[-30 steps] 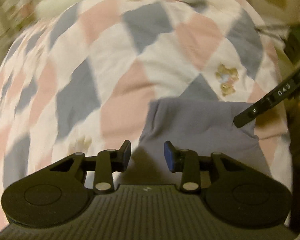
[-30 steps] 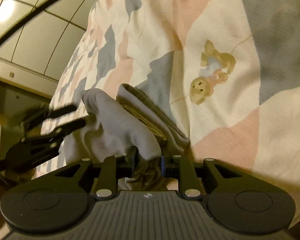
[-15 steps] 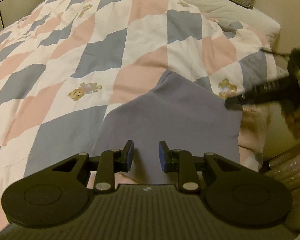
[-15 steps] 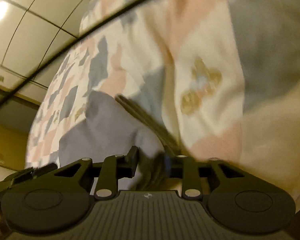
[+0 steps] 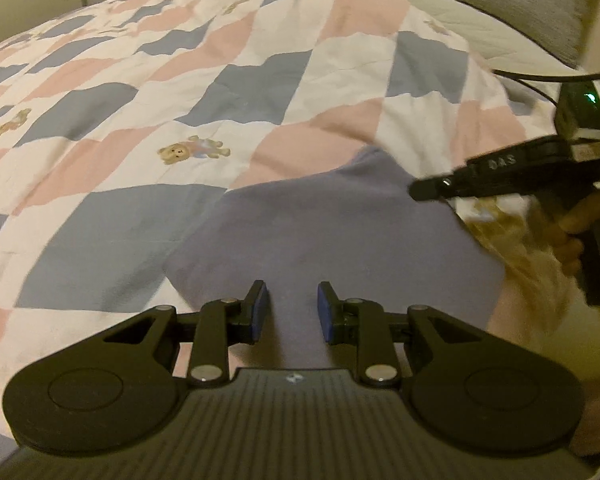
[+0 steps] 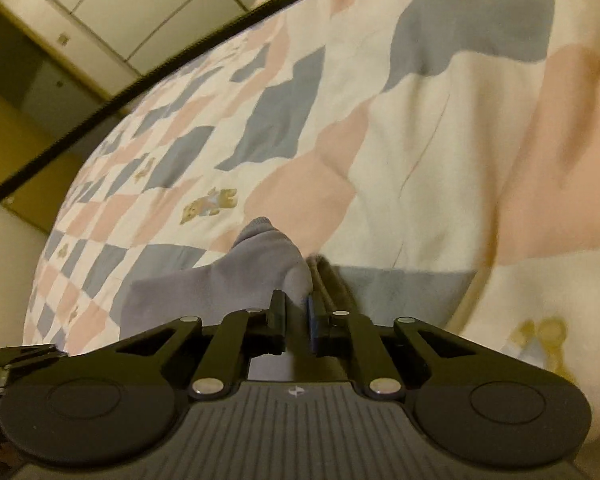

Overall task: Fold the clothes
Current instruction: 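Open both grippers and lift them away from the folded pants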

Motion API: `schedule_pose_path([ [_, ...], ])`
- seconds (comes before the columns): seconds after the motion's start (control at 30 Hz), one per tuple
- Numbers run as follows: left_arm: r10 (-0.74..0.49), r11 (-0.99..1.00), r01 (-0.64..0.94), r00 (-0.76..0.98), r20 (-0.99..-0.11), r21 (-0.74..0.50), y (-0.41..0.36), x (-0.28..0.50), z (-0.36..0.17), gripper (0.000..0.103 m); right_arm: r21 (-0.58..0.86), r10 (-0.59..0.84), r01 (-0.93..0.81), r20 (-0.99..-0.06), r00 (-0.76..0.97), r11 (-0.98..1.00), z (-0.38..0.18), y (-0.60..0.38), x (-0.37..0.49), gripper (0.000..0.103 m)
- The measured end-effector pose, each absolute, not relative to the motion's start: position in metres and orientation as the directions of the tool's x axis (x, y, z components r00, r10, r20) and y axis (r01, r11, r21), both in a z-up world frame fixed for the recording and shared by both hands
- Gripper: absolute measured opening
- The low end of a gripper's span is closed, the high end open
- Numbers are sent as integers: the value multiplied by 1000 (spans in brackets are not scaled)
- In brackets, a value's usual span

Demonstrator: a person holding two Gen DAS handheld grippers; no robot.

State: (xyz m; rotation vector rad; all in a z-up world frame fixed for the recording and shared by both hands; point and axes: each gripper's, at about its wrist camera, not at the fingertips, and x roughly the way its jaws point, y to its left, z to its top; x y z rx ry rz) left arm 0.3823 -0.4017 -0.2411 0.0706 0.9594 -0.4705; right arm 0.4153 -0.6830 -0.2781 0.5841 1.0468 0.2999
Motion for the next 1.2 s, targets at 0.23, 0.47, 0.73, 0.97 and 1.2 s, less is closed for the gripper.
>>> schedule_pose_path([
  [0.23,-236,947,314,544,-805,-66,-411,374,-228,23,598,537,48,-749,388,800,-294,-689,444,22],
  [0.47,-184,972,228,582,-792,-58,-408,386,-234,23,502,540,-221,-685,488,836,-243,-663,454,28],
  [0.73,-152,982,176,561,-814,-62,-409,390,-249,21,417,503,-286,-765,403,863,-296,-649,488,27],
  [0.97,-300,936,327,542,-785,-131,-429,315,-217,21,516,601,-308,-684,413,799,-245,-680,451,27],
  [1.2,-237,953,282,459,-856,-112,-447,295,-263,20,446,567,-387,-767,300,807,-247,-666,385,27],
])
